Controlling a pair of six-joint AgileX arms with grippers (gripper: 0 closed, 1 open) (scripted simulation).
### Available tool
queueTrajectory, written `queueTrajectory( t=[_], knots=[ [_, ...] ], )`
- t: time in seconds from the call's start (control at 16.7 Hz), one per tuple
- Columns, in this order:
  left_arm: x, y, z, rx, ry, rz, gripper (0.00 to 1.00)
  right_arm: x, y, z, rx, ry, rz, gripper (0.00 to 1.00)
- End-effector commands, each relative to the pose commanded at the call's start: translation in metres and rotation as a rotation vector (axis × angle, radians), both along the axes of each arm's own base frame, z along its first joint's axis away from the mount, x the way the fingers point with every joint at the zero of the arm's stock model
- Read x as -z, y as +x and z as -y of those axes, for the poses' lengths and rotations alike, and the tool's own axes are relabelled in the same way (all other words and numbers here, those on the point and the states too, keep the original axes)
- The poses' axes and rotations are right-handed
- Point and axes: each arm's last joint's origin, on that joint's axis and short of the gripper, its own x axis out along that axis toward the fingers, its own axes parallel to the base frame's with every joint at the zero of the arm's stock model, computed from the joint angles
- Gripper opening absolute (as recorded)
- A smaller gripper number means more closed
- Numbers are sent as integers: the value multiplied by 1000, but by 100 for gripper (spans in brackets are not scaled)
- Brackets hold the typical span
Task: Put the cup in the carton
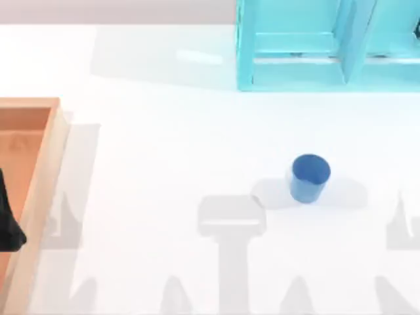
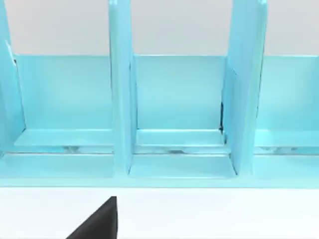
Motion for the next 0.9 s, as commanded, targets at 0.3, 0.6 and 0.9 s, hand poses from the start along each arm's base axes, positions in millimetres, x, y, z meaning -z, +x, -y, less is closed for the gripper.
queueTrajectory(
  t=[0.3,0.6,0.9],
  knots=[
    [-10,0,1,11,-23,-38,100,0,0,0,0,0,0,100],
    [-65,10,10,58,-122,-201,100,0,0,0,0,0,0,100],
    [-145,54,35,111,-230,-453,100,0,0,0,0,0,0,100]
  ],
)
